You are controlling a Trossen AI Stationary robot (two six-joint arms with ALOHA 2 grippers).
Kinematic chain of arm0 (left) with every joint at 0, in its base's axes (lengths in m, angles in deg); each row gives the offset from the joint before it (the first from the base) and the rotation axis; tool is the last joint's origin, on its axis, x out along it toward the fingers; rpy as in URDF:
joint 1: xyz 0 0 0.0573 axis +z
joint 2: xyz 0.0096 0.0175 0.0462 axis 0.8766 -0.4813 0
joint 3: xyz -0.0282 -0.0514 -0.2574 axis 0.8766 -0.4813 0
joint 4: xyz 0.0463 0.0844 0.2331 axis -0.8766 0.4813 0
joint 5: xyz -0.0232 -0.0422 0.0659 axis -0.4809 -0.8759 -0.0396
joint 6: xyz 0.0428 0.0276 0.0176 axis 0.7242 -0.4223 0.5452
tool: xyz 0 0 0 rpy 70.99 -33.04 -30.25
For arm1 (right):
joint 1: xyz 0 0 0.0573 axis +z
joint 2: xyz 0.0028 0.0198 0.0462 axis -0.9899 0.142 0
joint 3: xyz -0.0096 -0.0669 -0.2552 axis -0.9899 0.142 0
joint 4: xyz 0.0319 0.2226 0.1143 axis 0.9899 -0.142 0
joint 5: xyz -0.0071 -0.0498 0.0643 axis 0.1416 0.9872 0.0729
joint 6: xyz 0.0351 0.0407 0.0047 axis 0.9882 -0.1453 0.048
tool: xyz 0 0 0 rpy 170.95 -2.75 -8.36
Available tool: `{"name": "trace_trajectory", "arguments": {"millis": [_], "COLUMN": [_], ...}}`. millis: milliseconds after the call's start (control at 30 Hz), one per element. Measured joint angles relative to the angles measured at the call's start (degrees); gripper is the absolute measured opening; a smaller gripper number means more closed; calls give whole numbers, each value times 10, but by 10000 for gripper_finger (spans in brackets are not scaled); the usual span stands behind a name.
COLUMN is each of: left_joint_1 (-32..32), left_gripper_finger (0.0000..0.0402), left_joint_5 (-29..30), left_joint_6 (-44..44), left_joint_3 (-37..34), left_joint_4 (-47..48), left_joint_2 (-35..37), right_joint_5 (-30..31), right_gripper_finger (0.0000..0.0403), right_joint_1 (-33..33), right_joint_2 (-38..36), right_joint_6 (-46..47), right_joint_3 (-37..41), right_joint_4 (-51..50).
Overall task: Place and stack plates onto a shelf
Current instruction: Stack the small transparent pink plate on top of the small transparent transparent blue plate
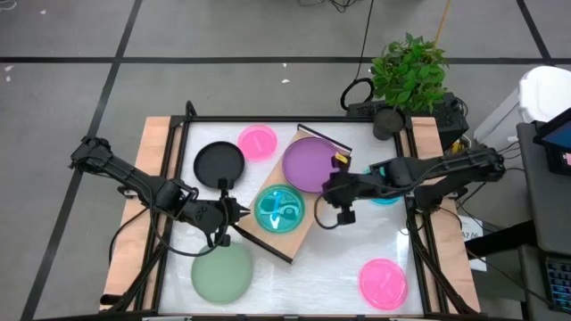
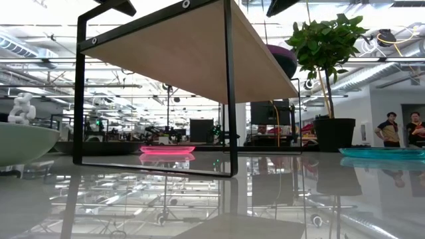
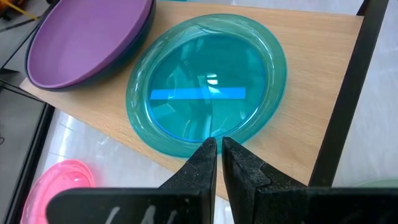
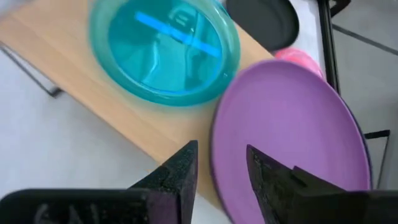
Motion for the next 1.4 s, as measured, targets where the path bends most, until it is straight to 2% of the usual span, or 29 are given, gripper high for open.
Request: {"name": "trace_trajectory", "arguments": {"millis": [233,300,500,633,833,967,1133,1267,1400], "left_joint_1": [-4,-3,15,47,130,207,330,416,475], "left_gripper_finger": [33,33,33,33,33,33,33,33,33], "left_joint_5": [1,6,95,107,103,44,-59,-152,-216], "left_joint_6": [3,5,45,116,182,224,283,308,323], "left_joint_3": [0,0,0,0,0,0,0,0,0], "left_joint_4": [8,18,62,70,96,94,92,87,74], "left_joint_2": [0,0,1,7,15,32,34,24,7], "right_joint_5": [4,28,113,139,166,185,200,197,197], "right_gripper_finger": [117,117,117,117,116,116,116,116,116], "right_joint_1": [64,90,160,191,210,213,215,215,215], "right_joint_2": [-15,-15,-17,-19,-20,-30,-57,-93,-136], "right_joint_6": [73,86,101,120,148,176,209,210,194], "right_joint_3": [0,0,0,0,22,55,115,178,245], "right_joint_4": [8,8,17,19,16,22,44,109,179]}}
